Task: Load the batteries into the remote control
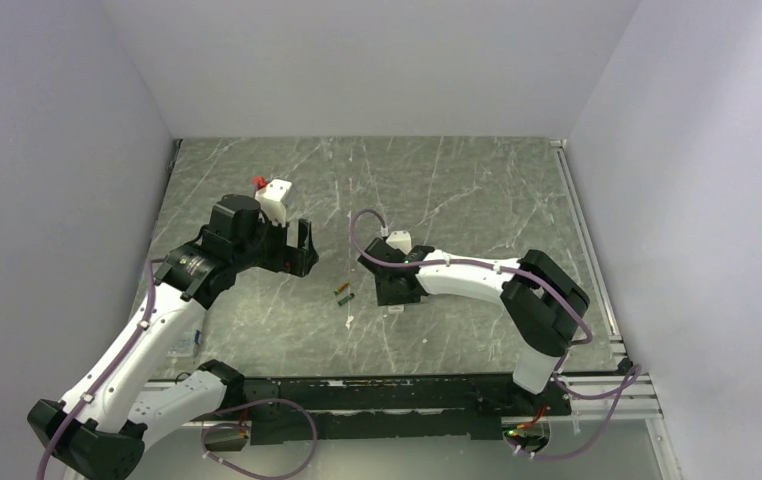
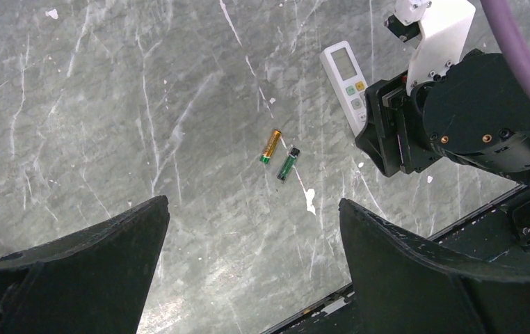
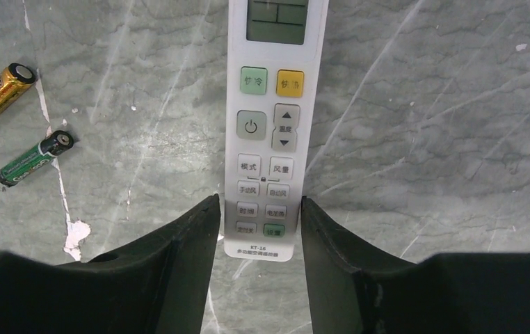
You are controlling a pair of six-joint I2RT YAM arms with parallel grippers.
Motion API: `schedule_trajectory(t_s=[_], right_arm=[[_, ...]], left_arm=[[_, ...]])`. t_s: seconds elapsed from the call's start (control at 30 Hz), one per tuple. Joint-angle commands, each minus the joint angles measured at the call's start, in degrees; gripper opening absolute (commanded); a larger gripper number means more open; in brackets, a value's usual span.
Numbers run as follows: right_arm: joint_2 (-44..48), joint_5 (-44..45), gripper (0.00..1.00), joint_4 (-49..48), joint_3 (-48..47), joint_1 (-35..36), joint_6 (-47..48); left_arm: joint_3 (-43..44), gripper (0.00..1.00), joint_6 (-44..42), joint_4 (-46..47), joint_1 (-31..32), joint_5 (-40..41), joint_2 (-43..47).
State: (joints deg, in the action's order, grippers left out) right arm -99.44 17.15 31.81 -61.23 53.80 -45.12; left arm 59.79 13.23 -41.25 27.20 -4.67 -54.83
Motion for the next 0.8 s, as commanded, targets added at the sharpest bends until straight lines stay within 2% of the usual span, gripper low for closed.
schedule_trajectory(t_s=[0.0, 0.3, 0.77], right_arm=[[-0.3, 2.1, 0.47, 1.5, -2.0, 0.4, -1.4], [-1.3, 2.7, 0.43, 1.8, -2.0, 0.6, -2.0], [-2.7, 3.2, 0.47, 2.2, -1.9, 1.0, -2.5]], left_arm=[[0.5, 0.99, 0.4, 0.7, 0.0, 0.0, 1.4], [0.4, 0.99, 0.5, 0.9, 0.0, -0.3, 1.8], [0.3, 0.99, 0.6, 0.8, 0.0, -0.4, 1.7]])
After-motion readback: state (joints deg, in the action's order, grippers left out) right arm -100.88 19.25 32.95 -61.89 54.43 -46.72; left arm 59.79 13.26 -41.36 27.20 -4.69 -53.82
